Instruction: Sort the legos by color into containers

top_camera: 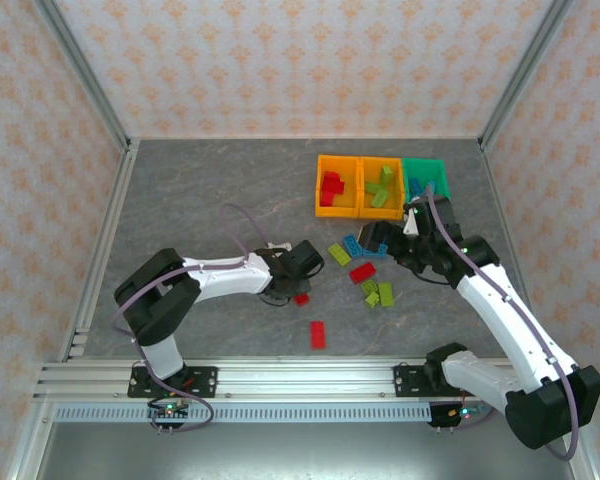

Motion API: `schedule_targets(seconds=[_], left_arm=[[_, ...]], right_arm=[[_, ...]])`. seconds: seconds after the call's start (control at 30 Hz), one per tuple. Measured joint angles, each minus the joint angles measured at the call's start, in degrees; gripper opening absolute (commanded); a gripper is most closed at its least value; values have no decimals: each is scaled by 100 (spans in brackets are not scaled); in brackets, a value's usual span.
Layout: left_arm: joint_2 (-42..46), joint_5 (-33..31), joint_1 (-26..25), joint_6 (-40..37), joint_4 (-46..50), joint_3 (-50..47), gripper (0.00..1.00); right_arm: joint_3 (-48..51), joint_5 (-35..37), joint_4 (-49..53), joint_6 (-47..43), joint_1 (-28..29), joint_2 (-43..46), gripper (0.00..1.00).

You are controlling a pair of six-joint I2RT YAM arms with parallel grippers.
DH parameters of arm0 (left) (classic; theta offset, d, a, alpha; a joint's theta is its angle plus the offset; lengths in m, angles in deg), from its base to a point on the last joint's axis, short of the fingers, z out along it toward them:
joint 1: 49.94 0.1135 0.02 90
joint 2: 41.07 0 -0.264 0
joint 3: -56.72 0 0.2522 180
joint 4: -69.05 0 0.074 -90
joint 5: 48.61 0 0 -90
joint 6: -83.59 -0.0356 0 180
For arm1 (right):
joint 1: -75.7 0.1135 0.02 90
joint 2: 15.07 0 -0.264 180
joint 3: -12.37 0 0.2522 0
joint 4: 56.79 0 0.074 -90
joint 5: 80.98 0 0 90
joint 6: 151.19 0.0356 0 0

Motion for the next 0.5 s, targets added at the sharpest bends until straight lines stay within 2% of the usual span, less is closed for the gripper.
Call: schedule_targets(seconds=[0.07,0.23,0.33,0.5], left_arm=[[7,-26,0,-61,42,63,26],[68,-254,55,-468,247,745,25],[-55,-457,186,-922,424,1786,25],[-986,-776,601,-1725,431,3989,26]], right_arm=[[0,-175,15,0,7,-13,100],[0,-417,17,22,35,-11,100],[0,-306,59,63,44,42,100],[0,13,264,162,44,289,100]])
